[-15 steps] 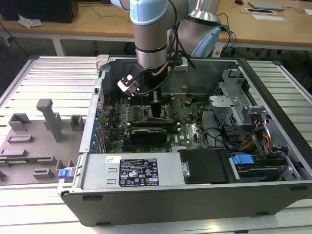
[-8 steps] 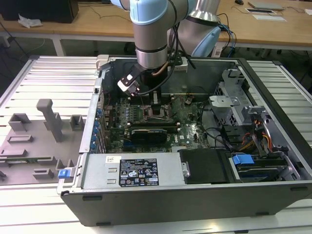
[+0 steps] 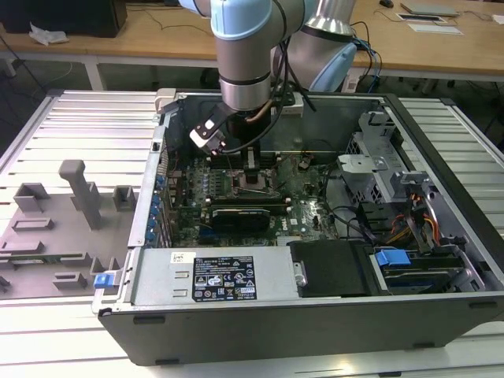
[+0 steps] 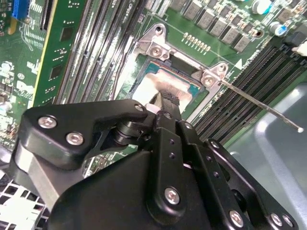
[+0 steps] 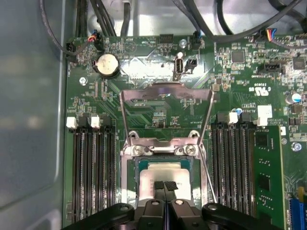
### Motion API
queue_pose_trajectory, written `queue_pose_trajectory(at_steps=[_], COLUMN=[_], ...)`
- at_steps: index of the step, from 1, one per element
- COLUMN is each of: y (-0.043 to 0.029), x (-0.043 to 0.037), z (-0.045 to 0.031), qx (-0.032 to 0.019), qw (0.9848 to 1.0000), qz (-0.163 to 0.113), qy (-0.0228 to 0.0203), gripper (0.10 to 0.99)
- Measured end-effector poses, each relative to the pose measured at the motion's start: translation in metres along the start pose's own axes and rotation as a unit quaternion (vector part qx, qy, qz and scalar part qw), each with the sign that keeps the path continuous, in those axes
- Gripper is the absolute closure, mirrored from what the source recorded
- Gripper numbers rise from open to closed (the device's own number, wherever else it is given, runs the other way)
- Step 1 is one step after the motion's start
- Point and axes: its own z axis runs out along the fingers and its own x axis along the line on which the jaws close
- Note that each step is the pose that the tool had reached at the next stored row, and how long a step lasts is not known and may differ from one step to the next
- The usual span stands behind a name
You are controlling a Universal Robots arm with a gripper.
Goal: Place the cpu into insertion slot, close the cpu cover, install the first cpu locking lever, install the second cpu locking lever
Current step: 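Place the cpu into insertion slot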
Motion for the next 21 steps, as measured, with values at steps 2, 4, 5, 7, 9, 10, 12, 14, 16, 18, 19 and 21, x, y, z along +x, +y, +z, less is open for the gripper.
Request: queue_pose_trajectory(at_steps=[2,4,5,7,9,10,12,14,16,18,19,21], y=[0.0004,0.0012,0.0023,0.0041,0.0041,0.0040,0.0039,0.0039,0.0040,0.0043,0.0045,0.0050], x=[-0.0001,0.0000,0.0000,-0.0001,0.0000,-0.0001,-0.0002,-0.0001,-0.0001,0.0001,0.0000,0.0000], z=[0.0001,0.0003,0.0004,0.0005,0.0014,0.0018,0.0021,0.0023,0.0023,-0.0001,-0.0027,-0.0079], qx=[0.0043,0.0048,0.0049,0.0052,0.0053,0.0053,0.0054,0.0053,0.0053,0.0050,0.0052,0.0052], qw=[1.0000,1.0000,1.0000,1.0000,1.0000,1.0000,1.0000,1.0000,1.0000,1.0000,1.0000,1.0000], qz=[0.000,0.000,0.000,0.001,0.001,0.001,0.001,0.001,0.001,0.001,0.001,0.001], qy=[0.0009,0.0011,0.0011,0.0009,0.0009,0.0008,0.0007,0.0008,0.0009,0.0012,0.0009,0.0010], gripper=[0.980,0.980,0.980,0.980,0.980,0.980,0.980,0.980,0.980,0.980,0.980,0.980])
